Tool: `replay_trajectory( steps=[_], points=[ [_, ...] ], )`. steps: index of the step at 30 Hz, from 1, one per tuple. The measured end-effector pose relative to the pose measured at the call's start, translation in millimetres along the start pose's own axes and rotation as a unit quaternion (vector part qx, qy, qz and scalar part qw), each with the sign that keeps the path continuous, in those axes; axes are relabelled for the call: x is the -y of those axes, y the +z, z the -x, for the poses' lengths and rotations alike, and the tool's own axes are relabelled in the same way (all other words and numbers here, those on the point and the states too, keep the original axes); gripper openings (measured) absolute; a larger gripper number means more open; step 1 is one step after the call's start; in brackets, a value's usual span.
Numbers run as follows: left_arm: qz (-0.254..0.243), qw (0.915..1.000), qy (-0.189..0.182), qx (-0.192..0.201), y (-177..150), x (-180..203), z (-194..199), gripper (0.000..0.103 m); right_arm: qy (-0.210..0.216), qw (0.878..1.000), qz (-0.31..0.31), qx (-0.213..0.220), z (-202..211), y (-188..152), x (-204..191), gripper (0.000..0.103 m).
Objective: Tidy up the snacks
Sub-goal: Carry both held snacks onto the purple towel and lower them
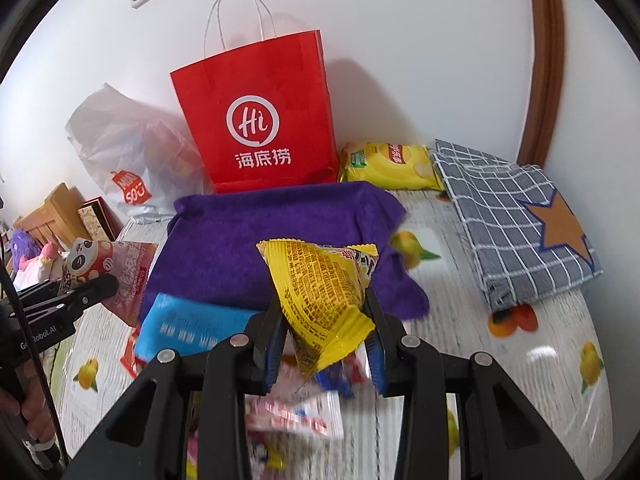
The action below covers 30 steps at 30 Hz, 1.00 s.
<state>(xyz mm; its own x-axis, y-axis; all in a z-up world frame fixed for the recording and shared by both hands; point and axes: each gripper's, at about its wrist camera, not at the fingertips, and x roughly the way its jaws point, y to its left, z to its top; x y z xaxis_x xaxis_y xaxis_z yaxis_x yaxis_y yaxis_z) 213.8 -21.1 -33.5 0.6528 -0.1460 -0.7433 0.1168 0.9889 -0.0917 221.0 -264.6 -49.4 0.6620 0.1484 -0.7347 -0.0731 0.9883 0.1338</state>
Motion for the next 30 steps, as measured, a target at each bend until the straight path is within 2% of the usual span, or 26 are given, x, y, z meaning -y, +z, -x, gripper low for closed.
replay_trajectory(
  steps=[10, 21, 30],
  points=[
    [0.000, 0.9999, 0.009, -0.008, 39, -11, -50, 0.037, -0.002, 1.000, 0.015, -0.020, -61, 35, -1, 0.035],
    [0.010, 0.9990, 0.009, -0.043, 59, -25, -113, 0.037, -0.008, 0.998, 0.020, -0.050, -128, 54, 6, 0.035],
    [0.012, 0.9985, 0.016, -0.052, 71, -26, -155, 0.037, -0.011, 0.997, 0.025, -0.071, -174, 65, 12, 0.035]
  ],
)
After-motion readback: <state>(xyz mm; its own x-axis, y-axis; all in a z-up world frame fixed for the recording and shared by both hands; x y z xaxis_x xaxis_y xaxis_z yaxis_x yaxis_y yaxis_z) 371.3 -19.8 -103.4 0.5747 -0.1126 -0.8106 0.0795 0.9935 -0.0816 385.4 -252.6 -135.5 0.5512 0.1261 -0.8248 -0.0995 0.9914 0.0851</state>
